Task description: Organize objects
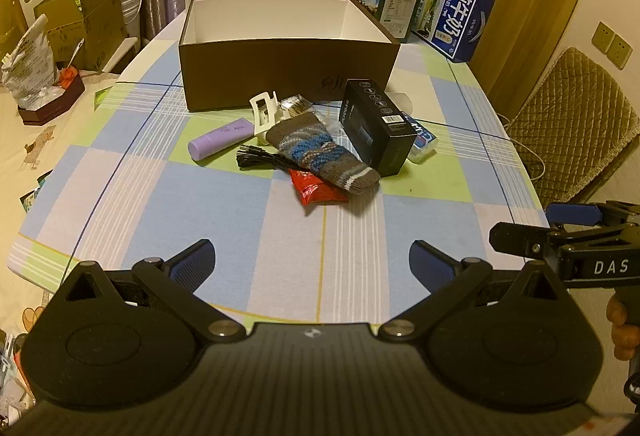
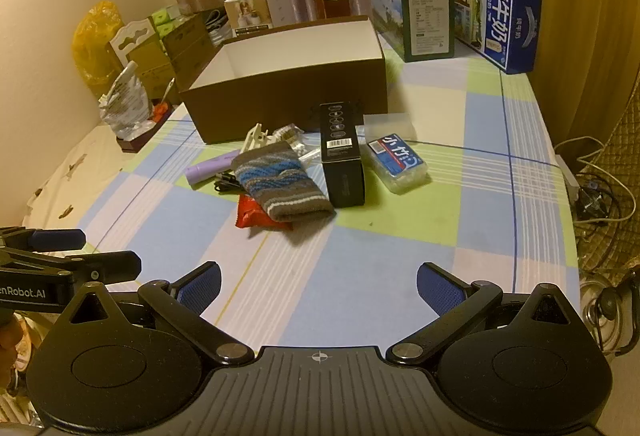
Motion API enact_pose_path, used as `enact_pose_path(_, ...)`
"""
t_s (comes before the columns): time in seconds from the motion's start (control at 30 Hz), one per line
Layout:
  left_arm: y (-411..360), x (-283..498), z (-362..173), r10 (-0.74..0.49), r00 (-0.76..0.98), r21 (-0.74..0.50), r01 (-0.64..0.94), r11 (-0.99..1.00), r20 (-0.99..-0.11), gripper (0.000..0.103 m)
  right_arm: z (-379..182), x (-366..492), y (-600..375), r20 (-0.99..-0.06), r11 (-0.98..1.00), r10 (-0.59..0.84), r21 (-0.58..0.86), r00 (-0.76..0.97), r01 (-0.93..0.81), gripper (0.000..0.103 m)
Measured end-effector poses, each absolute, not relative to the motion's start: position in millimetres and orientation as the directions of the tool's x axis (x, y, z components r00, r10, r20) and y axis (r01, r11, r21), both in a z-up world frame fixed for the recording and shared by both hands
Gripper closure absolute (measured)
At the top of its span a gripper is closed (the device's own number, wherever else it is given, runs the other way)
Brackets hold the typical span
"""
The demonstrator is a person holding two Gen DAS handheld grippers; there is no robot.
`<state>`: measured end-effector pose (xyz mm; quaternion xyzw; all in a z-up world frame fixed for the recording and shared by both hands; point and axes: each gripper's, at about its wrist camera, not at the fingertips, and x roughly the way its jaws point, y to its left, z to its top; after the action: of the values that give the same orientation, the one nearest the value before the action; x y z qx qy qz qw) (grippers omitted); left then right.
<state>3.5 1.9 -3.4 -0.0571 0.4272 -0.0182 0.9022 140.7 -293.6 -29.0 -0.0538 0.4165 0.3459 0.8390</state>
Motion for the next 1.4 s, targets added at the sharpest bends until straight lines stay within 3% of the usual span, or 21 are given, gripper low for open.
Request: enact_pose_path(1.4, -1, 21, -5, -0.062, 0.625, -0.129, -0.063, 0.990, -0.779, 0.001, -29, 162, -291, -0.740, 0.726, 0.555, 0.209, 0.379, -0.656, 0.002)
